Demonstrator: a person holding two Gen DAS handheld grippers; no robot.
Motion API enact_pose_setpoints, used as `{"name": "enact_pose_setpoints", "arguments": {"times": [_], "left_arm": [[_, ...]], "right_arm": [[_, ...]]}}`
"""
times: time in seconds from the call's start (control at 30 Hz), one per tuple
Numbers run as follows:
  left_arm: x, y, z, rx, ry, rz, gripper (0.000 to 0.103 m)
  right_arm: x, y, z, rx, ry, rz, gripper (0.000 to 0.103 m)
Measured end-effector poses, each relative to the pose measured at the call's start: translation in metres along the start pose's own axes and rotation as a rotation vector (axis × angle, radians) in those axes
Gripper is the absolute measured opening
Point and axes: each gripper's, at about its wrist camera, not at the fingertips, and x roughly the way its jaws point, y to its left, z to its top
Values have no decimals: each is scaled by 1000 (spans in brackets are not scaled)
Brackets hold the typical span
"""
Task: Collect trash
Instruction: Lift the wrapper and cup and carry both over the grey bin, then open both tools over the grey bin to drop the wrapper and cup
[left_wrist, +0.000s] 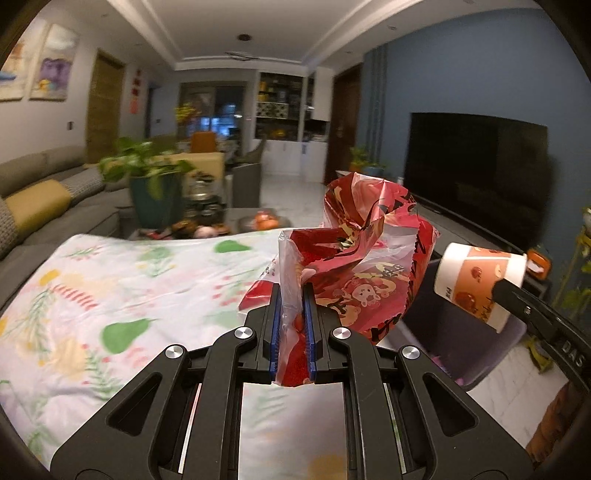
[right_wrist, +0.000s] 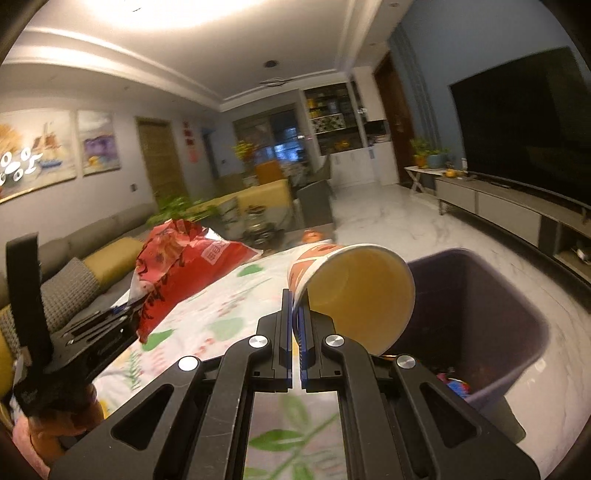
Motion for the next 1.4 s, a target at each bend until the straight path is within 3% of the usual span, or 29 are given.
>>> {"name": "enact_pose_setpoints", "arguments": {"times": [0.3,0.67,0.77,0.83,0.93,0.97,1.03,1.13,1.4], "left_arm": [[43,-71,-1,60,26,-145,11],[78,-101,-6,60,41,-234,14],[82,-103,-8,71,46,-266,21],[85,-104,-11,80,46,-272,36],[84,-102,-15,72,43,-269,56],[83,-101,-16,66,41,-269,58],[82,-96,-18,56,38,-255,66],[79,-86,-20,41,40,-234,73],[39,-56,-31,39,-8,-75,86]], "right_arm": [[-3,-46,6,62,-15,-89,3],[4,-73,6,84,-8,-126,6],[8,-77,4,95,-5,-136,18],[8,-79,2,109,-10,-146,27],[6,-82,2,111,-14,-168,30],[4,-82,1,109,-17,-178,32],[-1,-84,0,105,-34,-207,49],[-9,-81,-3,99,-44,-232,55],[-25,-48,-17,-18,-67,-342,83]]}}
